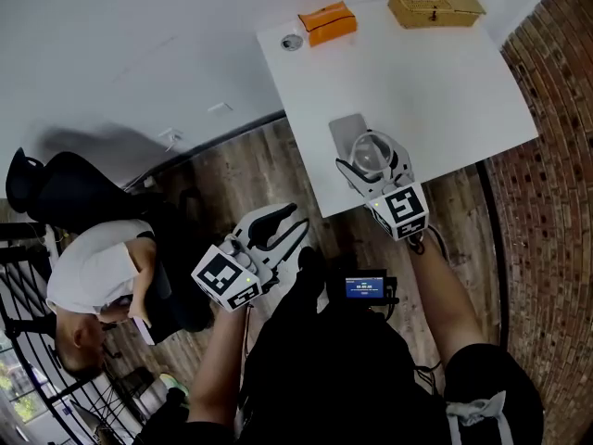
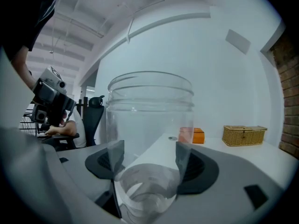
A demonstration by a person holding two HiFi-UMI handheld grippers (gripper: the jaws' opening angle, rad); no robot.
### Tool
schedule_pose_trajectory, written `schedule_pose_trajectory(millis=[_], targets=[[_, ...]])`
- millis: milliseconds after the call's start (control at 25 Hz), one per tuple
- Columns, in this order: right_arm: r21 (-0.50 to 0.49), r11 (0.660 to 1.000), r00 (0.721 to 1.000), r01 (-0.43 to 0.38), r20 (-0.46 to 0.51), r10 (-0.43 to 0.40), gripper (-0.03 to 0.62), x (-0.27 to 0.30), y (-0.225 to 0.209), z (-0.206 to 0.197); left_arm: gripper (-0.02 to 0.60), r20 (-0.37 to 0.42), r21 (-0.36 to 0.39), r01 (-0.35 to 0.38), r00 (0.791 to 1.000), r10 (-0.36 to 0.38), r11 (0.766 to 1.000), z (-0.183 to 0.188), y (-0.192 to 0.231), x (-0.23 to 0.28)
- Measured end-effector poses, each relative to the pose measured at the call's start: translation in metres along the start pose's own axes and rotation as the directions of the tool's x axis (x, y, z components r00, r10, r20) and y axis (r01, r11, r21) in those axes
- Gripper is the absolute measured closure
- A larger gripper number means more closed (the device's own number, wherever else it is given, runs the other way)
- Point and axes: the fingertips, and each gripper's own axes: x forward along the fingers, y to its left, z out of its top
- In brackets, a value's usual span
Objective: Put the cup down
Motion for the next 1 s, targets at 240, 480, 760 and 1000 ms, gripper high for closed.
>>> schedule_pose_trajectory(millis=[240, 480, 760, 1000], targets=[[0.005, 1.0, 1.0, 0.011, 0.017, -0.011, 0.243, 0.0, -0.001, 0.001, 0.451, 0.005, 0.006, 0.0, 1.0, 0.0, 1.0, 0.002, -0.002, -0.004], [-0.051, 0.999, 1.0, 0.013, 0.023, -0.012, 0.178, -0.004, 0.0, 0.004, 0.449, 0.014, 0.012, -0.009, 1.0, 0.009, 1.0, 0.004, -0.002, -0.009], [0.005, 0.999, 0.998, 0.049, 0.028, -0.049, 0.16, -0.024, -0.006, 0.001, 0.45, 0.021, 0.015, -0.009, 1.0, 0.009, 1.0, 0.002, -0.003, -0.015], [0.108, 0.988, 0.992, 0.11, 0.043, -0.115, 0.161, -0.066, -0.009, 0.0, 0.451, 0.037, 0.016, -0.015, 0.999, 0.015, 1.0, 0.003, 0.001, -0.02]])
